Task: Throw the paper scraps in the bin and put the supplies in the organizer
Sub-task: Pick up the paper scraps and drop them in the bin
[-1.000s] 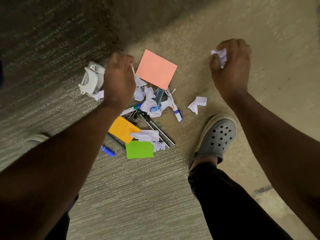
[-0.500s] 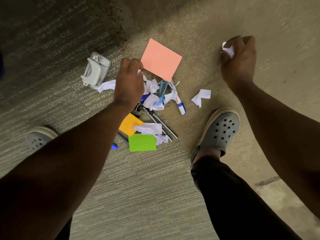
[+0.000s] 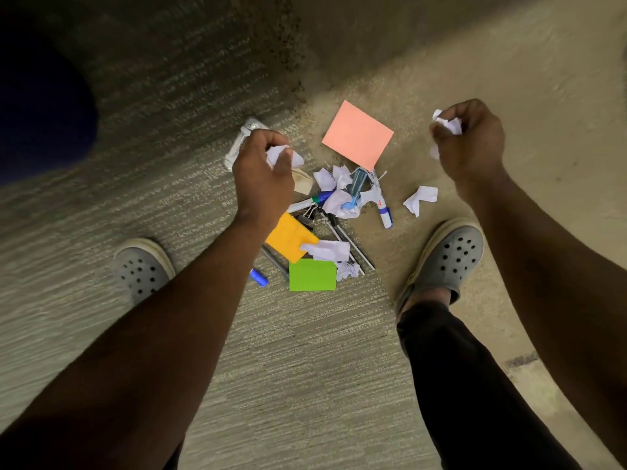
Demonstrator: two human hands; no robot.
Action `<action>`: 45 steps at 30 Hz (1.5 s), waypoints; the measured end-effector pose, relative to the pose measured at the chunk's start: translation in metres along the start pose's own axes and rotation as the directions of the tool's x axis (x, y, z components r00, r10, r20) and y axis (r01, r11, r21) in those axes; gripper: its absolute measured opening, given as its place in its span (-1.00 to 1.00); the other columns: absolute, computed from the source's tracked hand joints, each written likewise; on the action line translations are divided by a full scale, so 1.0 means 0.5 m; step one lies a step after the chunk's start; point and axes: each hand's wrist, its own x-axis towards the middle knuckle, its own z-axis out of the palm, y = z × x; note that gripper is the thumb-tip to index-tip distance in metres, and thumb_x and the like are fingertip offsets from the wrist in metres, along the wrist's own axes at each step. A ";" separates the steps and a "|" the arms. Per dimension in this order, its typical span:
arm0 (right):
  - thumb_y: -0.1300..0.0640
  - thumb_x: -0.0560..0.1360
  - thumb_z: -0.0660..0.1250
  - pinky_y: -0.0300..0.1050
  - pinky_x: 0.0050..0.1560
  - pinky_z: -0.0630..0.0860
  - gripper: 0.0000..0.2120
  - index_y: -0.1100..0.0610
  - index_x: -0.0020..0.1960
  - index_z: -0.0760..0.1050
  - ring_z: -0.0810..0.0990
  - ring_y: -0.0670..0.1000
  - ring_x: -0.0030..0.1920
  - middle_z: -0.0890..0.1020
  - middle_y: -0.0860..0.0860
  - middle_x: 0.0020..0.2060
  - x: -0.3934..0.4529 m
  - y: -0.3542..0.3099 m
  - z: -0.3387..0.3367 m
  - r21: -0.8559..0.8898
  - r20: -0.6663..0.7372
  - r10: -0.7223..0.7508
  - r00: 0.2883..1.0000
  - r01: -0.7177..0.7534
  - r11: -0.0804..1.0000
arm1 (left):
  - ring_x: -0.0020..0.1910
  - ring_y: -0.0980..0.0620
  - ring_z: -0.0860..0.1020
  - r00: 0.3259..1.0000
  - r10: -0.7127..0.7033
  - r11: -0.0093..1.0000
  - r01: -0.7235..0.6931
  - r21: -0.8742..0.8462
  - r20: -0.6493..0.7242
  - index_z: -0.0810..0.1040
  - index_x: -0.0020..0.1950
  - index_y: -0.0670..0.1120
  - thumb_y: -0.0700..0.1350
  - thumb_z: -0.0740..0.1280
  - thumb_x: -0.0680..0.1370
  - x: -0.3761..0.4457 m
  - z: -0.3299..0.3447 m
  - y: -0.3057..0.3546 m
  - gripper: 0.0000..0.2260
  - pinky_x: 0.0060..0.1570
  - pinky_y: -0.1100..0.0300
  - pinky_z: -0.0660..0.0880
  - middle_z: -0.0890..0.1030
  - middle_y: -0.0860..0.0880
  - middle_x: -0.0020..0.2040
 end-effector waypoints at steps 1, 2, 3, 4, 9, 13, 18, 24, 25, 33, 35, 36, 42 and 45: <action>0.11 0.41 0.36 0.02 -0.17 0.62 -0.93 0.05 -0.10 0.53 0.66 -0.03 -0.32 0.68 -0.08 -0.13 -0.020 -0.023 0.012 0.020 0.013 -0.001 1.000 0.001 1.000 | -0.10 0.13 0.50 1.000 -0.026 0.999 0.026 -0.046 -0.013 0.54 -0.03 -0.13 -0.24 0.34 0.51 -0.003 -0.021 0.012 -0.93 -0.08 0.51 0.34 0.58 0.03 -0.07; 0.10 0.42 0.37 0.01 -0.18 0.61 -0.92 0.05 -0.09 0.54 0.65 -0.05 -0.33 0.68 -0.05 -0.13 -0.042 -0.050 0.025 0.052 0.025 -0.012 1.000 0.011 0.999 | -0.13 0.14 0.51 0.998 -0.054 0.994 0.051 -0.094 -0.028 0.52 -0.04 -0.08 -0.23 0.35 0.51 -0.004 -0.044 0.024 -0.92 -0.09 0.49 0.37 0.57 0.07 -0.09; 0.08 0.42 0.39 0.02 -0.15 0.61 -0.93 0.01 -0.11 0.53 0.65 -0.05 -0.30 0.68 -0.04 -0.14 -0.066 -0.084 0.042 0.074 0.034 -0.028 0.999 0.026 0.997 | -0.15 0.14 0.53 0.996 -0.083 0.987 0.076 -0.140 -0.040 0.51 -0.04 -0.05 -0.23 0.36 0.52 -0.005 -0.073 0.036 -0.91 -0.11 0.46 0.40 0.58 0.09 -0.09; 0.08 0.41 0.40 0.00 -0.10 0.61 -0.92 -0.04 -0.14 0.51 0.64 -0.04 -0.25 0.67 -0.06 -0.15 -0.089 -0.117 0.058 0.097 0.044 -0.055 0.998 0.051 0.994 | -0.15 0.14 0.56 0.993 -0.111 0.978 0.101 -0.183 -0.045 0.51 -0.04 -0.04 -0.22 0.36 0.53 -0.007 -0.099 0.050 -0.91 -0.13 0.43 0.44 0.59 0.08 -0.09; 0.16 0.45 0.41 -0.28 -0.13 0.44 -0.83 -0.04 -0.15 0.45 0.50 -0.19 -0.22 0.57 -0.14 -0.22 -0.226 -0.315 0.137 0.244 0.110 -0.223 0.969 0.191 0.951 | -0.08 0.05 0.64 0.988 -0.096 0.958 0.058 -0.279 -0.123 0.52 0.01 -0.03 -0.15 0.35 0.55 -0.026 -0.263 0.096 -0.93 -0.06 0.14 0.58 0.65 -0.04 -0.02; 0.18 0.48 0.38 -0.27 -0.12 0.42 -0.81 -0.06 -0.14 0.40 0.45 -0.23 -0.23 0.51 -0.15 -0.24 -0.329 -0.476 0.190 0.369 0.196 -0.372 0.907 0.284 0.885 | -0.07 -0.02 0.64 0.962 -0.075 0.954 -0.007 -0.299 -0.262 0.52 0.02 -0.03 -0.12 0.36 0.56 -0.038 -0.410 0.120 -0.93 -0.03 -0.09 0.58 0.65 -0.10 -0.02; 0.25 0.50 0.37 -0.39 -0.17 0.40 -0.87 0.09 -0.08 0.43 0.47 -0.25 -0.22 0.50 -0.13 -0.22 -0.445 -0.653 0.251 0.470 0.240 -0.534 0.811 0.385 0.795 | -0.04 -0.01 0.62 0.842 -0.028 0.973 -0.099 -0.207 -0.538 0.50 0.04 -0.07 -0.11 0.34 0.58 -0.040 -0.597 0.108 -0.92 0.01 0.06 0.56 0.63 -0.14 -0.01; 0.21 0.49 0.38 -0.49 -0.15 0.35 -0.92 0.15 -0.05 0.49 0.45 -0.27 -0.20 0.48 -0.20 -0.23 -0.553 -0.763 0.376 0.386 0.281 -0.641 0.714 0.528 0.757 | 0.02 -0.01 0.61 0.765 -0.077 0.991 -0.013 -0.135 -0.640 0.51 0.09 -0.13 -0.04 0.28 0.59 -0.021 -0.747 -0.018 -0.82 0.06 -0.04 0.55 0.61 -0.14 0.04; 0.21 0.50 0.38 -0.48 -0.16 0.35 -0.92 0.17 -0.04 0.50 0.46 -0.26 -0.19 0.48 -0.19 -0.23 -0.564 -0.775 0.398 0.368 0.284 -0.655 0.700 0.551 0.749 | 0.03 -0.02 0.60 0.767 -0.084 0.993 0.008 -0.121 -0.637 0.51 0.10 -0.13 -0.03 0.26 0.59 -0.014 -0.761 -0.040 -0.80 0.06 -0.05 0.54 0.62 -0.13 0.04; 0.04 0.55 0.25 -0.10 -0.03 0.49 -0.62 0.09 0.34 0.37 0.52 0.08 0.17 0.54 0.10 0.19 -0.542 -0.818 0.548 -0.159 0.574 -0.616 0.539 0.812 0.562 | 0.17 -0.09 0.55 0.885 -0.108 0.972 0.191 0.141 -0.454 0.51 0.29 -0.15 -0.21 0.13 0.59 0.048 -0.802 -0.131 -0.68 0.04 0.32 0.36 0.61 -0.17 0.18; 0.05 0.54 0.23 -0.03 0.03 0.54 -0.63 0.07 0.33 0.39 0.52 0.08 0.17 0.55 0.08 0.18 -0.542 -0.813 0.556 -0.195 0.554 -0.630 0.544 0.821 0.537 | 0.15 -0.06 0.57 0.900 -0.091 0.972 0.174 0.159 -0.427 0.53 0.29 -0.14 -0.21 0.11 0.57 0.045 -0.799 -0.138 -0.66 0.08 0.29 0.41 0.63 -0.14 0.16; 0.06 0.54 0.23 -0.02 0.02 0.56 -0.66 0.08 0.29 0.44 0.54 0.05 0.13 0.57 0.06 0.14 -0.546 -0.809 0.553 -0.149 0.509 -0.676 0.532 0.828 0.540 | 0.13 -0.03 0.58 0.900 -0.076 0.977 0.154 0.151 -0.429 0.54 0.27 -0.14 -0.19 0.11 0.57 0.040 -0.796 -0.136 -0.66 0.10 0.27 0.44 0.64 -0.12 0.14; 0.26 0.54 0.24 -0.09 0.00 0.51 -0.79 0.24 0.14 0.54 0.56 0.04 0.02 0.60 0.09 0.00 -0.567 -0.719 0.457 0.156 0.162 -0.840 0.518 0.827 0.540 | -0.20 0.01 0.60 0.858 0.094 0.979 -0.173 -0.111 -0.506 0.54 0.14 -0.10 -0.15 0.17 0.64 -0.049 -0.733 -0.051 -0.82 -0.18 0.08 0.57 0.64 -0.08 -0.11; 0.33 0.53 0.23 0.04 -0.03 0.53 -0.83 0.28 0.09 0.53 0.56 0.08 -0.02 0.58 0.12 -0.03 -0.565 -0.613 0.389 0.139 0.102 -0.781 0.616 0.769 0.624 | -0.37 -0.08 0.53 0.871 0.080 0.954 -0.208 -0.216 -0.486 0.50 0.11 -0.05 -0.16 0.18 0.64 -0.111 -0.666 -0.013 -0.87 -0.36 0.01 0.51 0.58 -0.07 -0.25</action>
